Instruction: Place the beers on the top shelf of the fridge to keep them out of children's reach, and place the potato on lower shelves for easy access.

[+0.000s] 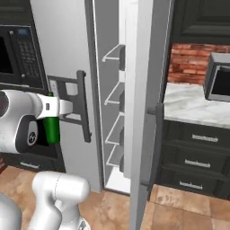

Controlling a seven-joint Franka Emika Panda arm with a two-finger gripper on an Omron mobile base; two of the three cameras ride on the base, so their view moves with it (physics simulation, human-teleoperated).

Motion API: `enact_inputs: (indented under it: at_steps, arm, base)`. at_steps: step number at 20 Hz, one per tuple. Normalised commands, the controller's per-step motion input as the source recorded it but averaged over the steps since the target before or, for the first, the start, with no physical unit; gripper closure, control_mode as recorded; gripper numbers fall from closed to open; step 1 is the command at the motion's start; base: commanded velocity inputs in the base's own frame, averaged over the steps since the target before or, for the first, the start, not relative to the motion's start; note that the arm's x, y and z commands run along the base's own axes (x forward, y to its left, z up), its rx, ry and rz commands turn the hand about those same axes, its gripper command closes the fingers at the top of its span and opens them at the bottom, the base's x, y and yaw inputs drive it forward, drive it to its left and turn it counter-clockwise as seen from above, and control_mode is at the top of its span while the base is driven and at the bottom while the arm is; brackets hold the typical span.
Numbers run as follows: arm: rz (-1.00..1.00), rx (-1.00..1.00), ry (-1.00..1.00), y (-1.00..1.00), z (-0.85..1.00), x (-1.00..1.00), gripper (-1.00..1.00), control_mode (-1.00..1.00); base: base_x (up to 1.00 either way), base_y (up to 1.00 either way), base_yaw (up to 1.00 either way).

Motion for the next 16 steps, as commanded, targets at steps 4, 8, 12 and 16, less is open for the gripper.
enact_inputs:
  at_steps: [4,8,12,16]
  arm:
    - [0.00,0.00,0.00,0.00,0.00,0.00,1.00,1.00]
    - [0.00,0.00,0.00,0.00,0.00,0.00,1.00,1.00]
    - [0.00,0.00,0.00,0.00,0.00,0.00,1.00,1.00]
    - [0.00,0.00,0.00,0.00,0.00,0.00,1.00,1.00]
  base:
    - [0.21,0.41,-0.25]
    - [0.46,0.12,-0.27]
    - [0.51,0.14,-0.27]
    - [0.45,0.33,-0.27]
